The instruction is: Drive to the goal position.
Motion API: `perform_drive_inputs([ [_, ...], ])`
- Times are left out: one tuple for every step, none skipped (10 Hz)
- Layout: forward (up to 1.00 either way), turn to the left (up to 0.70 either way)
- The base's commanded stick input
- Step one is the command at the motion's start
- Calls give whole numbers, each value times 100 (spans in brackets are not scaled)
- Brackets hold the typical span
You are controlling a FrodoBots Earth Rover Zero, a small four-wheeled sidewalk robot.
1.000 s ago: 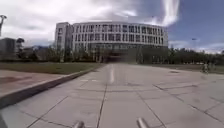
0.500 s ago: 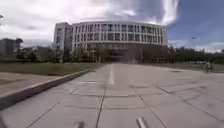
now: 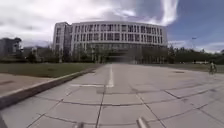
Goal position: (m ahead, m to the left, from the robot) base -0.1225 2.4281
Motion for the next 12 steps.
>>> perform_drive_inputs([
  [70, 0],
  [70, 2],
  [70, 13],
  [70, 26],
  [70, 35],
  [70, 11],
  [70, 0],
  [70, 0],
  [70, 0],
  [70, 0],
  [70, 0],
  [70, 0],
])
